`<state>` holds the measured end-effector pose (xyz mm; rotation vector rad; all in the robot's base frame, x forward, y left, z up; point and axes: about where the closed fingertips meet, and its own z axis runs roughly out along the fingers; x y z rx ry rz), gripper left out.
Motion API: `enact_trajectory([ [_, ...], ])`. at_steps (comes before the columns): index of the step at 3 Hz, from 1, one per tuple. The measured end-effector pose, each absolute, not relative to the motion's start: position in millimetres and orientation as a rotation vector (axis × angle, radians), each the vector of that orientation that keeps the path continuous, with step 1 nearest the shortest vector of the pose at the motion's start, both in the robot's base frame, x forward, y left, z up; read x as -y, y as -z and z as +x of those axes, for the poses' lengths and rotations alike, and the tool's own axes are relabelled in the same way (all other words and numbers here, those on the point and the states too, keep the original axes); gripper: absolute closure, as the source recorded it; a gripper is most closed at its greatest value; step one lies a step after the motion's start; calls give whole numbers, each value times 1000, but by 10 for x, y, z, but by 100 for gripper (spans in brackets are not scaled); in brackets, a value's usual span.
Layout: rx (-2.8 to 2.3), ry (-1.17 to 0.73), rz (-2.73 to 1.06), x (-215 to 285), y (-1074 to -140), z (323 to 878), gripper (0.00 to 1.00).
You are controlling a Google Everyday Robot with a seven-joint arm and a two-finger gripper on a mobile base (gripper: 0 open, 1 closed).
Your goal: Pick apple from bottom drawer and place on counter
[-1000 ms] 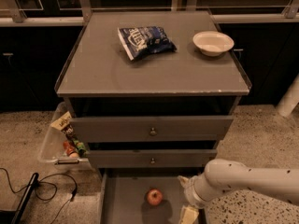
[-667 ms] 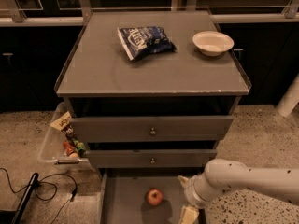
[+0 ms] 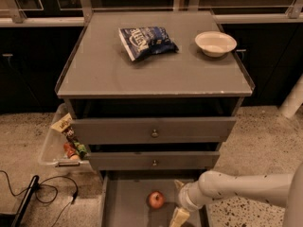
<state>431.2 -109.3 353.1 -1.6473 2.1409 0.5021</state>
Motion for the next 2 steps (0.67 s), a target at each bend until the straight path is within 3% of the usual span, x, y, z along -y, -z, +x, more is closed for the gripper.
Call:
enact_trajectory([
  [2,-2006,-579,-1513,1025,-2573,4818,0],
])
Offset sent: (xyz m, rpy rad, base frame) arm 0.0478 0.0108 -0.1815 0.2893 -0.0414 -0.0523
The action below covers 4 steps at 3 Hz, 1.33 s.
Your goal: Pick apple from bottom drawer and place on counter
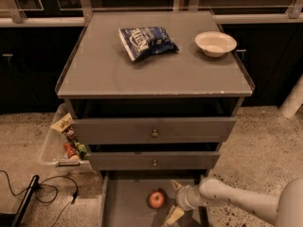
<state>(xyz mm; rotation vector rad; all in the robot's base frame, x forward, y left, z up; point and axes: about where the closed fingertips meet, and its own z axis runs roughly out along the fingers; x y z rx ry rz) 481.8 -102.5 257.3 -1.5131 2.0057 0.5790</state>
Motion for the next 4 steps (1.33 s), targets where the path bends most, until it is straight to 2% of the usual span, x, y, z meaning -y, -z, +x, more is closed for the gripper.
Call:
enact_trajectory([
  [4,-1972,-631,-1453,856,-1792,4830,0],
])
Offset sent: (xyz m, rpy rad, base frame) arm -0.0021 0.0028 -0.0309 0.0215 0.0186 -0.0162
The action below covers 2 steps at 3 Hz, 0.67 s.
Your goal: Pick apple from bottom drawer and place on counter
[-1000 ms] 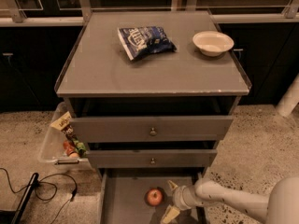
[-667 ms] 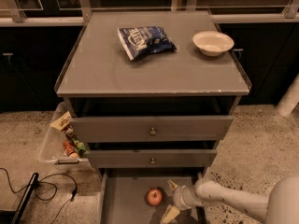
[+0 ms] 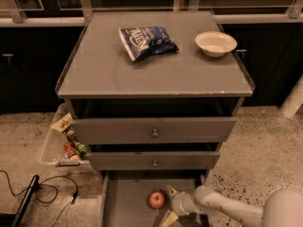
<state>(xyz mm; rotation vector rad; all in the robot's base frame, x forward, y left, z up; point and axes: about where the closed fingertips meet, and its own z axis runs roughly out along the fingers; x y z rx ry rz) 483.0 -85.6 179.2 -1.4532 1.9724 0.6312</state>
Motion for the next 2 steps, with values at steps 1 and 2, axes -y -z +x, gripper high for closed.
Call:
enact_trajectory([
  [1,-1920,-638,-1414,872,-1599,5015,0],
  [2,-1883,-652,-1386,851,-1486,5134,0],
])
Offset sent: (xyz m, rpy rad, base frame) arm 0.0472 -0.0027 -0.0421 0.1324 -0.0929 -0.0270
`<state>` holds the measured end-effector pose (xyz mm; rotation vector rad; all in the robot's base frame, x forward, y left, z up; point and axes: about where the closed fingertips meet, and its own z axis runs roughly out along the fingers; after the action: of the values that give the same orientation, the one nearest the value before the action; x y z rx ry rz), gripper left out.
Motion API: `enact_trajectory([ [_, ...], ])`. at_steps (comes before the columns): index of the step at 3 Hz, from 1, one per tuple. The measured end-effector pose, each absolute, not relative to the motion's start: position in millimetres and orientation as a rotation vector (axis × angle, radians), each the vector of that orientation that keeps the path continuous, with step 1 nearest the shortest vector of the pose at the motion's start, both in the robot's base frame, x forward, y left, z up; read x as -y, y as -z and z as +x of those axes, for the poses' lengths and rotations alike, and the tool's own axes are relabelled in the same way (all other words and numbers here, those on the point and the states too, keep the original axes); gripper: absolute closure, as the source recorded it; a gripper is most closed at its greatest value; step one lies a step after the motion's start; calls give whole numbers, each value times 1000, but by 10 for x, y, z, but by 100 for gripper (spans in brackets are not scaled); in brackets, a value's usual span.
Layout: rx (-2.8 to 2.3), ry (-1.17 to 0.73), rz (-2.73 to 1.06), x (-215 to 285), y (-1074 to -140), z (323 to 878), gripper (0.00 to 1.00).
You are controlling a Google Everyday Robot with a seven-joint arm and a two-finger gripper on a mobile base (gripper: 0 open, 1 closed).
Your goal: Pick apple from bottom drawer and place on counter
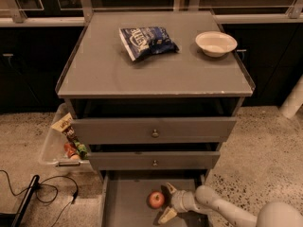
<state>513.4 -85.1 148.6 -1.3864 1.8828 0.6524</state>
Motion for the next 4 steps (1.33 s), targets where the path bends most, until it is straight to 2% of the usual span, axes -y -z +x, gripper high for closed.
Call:
enact_trajectory([
  [3,-1825,-734,-1359,630,-1336,5243,0],
  [4,-1825,-734,-1359,630,-1336,5242,19],
])
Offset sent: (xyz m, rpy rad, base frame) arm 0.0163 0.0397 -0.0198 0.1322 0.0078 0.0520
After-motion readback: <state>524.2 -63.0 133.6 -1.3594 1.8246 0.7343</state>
